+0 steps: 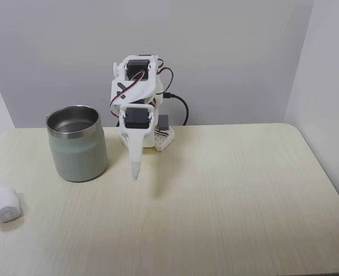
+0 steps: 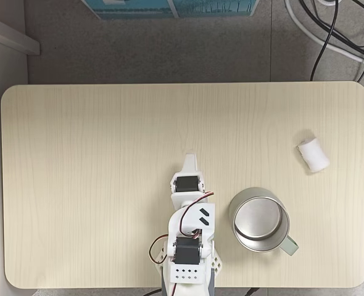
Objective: Grasp a dressing and put it in the cup.
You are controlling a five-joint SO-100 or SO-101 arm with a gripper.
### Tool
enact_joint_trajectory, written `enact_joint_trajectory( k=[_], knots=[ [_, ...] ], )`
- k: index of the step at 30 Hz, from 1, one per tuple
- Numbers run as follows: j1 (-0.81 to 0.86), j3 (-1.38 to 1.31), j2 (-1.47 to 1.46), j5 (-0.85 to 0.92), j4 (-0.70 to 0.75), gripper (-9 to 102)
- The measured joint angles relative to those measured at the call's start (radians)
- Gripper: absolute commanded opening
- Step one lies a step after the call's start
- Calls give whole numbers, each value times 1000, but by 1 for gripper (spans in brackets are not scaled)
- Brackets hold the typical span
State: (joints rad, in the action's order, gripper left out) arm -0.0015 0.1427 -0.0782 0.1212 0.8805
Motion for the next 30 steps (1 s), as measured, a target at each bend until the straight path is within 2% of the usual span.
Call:
enact_joint_trajectory(
  k=[23, 30],
  knots=[
    [-12, 0, 0, -87, 5, 0],
    [-12, 115, -2, -109, 109, 0]
  ],
)
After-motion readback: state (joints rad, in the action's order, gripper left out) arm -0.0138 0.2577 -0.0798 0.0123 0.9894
